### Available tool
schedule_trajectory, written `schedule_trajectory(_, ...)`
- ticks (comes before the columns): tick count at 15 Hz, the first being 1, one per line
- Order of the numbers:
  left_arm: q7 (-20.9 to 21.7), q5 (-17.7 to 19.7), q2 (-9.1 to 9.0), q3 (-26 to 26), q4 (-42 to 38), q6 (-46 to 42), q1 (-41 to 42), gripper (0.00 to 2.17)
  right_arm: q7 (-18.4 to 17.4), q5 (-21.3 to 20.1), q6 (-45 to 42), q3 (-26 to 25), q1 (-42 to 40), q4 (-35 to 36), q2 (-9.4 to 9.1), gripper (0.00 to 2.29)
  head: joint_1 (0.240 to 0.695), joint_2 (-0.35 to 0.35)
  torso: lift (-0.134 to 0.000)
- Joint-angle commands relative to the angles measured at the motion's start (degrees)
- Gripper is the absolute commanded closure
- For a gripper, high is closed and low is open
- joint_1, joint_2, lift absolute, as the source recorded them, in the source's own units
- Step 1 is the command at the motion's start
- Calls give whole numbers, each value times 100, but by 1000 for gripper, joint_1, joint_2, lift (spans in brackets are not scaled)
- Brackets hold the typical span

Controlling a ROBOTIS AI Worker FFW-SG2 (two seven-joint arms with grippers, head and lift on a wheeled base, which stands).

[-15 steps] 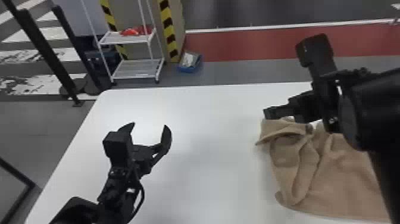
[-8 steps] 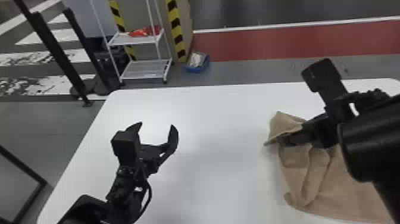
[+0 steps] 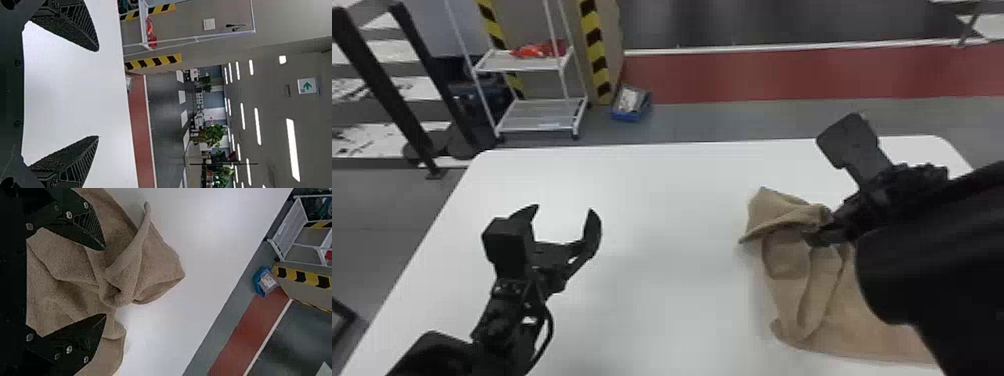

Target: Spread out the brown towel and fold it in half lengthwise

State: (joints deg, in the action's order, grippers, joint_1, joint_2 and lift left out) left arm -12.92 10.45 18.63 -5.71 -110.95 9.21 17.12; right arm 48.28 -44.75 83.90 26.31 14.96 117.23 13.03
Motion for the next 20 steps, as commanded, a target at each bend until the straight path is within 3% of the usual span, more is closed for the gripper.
schedule_trajectory(1,0,-8,0,9,3,7,11,83,-47,-245,-255,85,-11,-78,15,326,695,93,-125)
schedule_trajectory(9,9,-8,9,9,-6,7,11,83,-64,-289,-501,138,33,-482,-29,350,695,86,-125)
schedule_trajectory(11,0,-8,9,18,-6,7,11,83,-64,-306,-519,199,94,-631,-46,475,695,87,-125)
schedule_trajectory(14,0,-8,18,35,3,7,37,83,-117,-306,-589,235,147,-754,-73,853,695,92,-125)
schedule_trajectory(19,9,-8,0,35,3,7,37,83,-108,-210,-554,208,191,-781,-82,1673,695,95,-125)
schedule_trajectory(20,9,-8,0,44,3,7,37,83,-91,-192,-537,182,191,-772,-82,1690,695,96,-125)
